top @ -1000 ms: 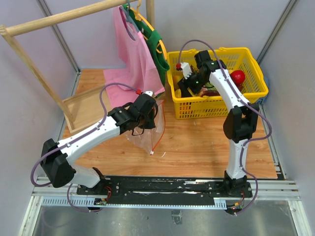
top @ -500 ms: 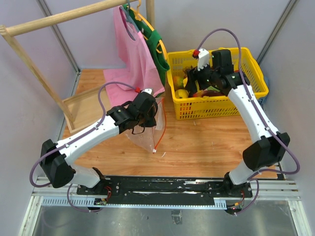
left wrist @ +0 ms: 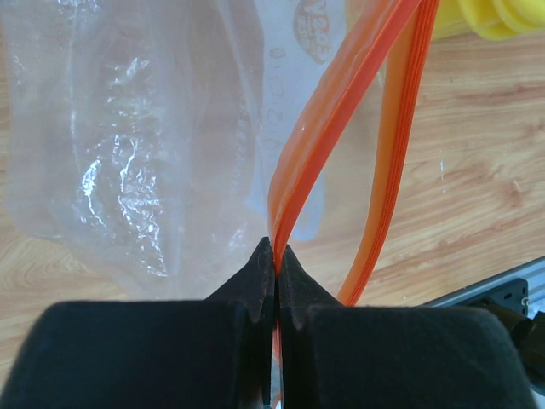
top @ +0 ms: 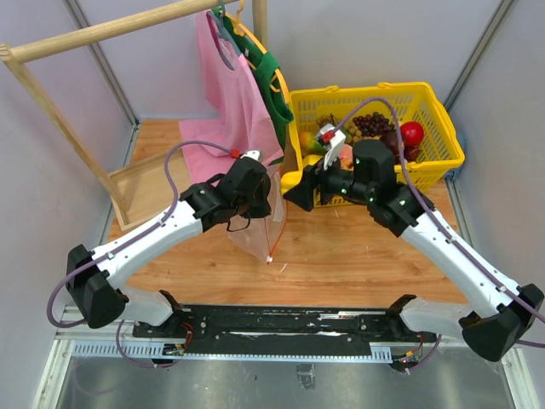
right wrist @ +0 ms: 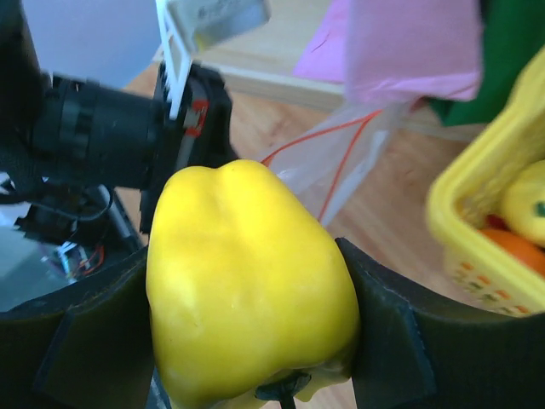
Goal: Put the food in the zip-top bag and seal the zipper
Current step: Place the fake vegetable in the zipper food storage bag.
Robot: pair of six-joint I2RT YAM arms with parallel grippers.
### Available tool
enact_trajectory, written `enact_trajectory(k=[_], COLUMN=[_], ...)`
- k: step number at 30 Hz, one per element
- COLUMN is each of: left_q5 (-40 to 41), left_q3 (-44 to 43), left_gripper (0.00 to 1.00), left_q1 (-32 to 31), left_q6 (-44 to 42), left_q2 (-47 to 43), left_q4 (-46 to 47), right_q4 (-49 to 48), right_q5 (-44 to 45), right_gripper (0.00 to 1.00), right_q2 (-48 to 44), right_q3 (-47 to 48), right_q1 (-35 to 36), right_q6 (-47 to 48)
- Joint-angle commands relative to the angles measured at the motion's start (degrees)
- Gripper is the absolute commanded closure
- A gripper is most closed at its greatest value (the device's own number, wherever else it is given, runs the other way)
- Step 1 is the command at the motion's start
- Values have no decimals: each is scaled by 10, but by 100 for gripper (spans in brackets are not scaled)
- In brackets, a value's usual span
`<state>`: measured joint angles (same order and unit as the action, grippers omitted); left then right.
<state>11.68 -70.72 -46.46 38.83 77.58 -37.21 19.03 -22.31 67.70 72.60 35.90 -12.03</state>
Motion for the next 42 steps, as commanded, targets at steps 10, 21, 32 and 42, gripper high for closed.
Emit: enact_trajectory(k=[10,21,32,42], left_q5=[-50,-105,-139,-138], left_q3=[9,27,44,69], left_gripper=[100,100,100,100], left_q1=[4,4,4,4], left_q6=[18,10,29,56], left_q2=[-50,-74,-86,-105], left_q4=[28,33,74,107], right_q4=[-133,-123,-258,-377], right_q5=[16,80,-80,-146], right_gripper=[99,99,90,82], right_q2=[66,81,80,31], right_q3=[-112,-126,-200,-288], right_q1=[59,59,65,75], right_q6=[-92,-63,27,90])
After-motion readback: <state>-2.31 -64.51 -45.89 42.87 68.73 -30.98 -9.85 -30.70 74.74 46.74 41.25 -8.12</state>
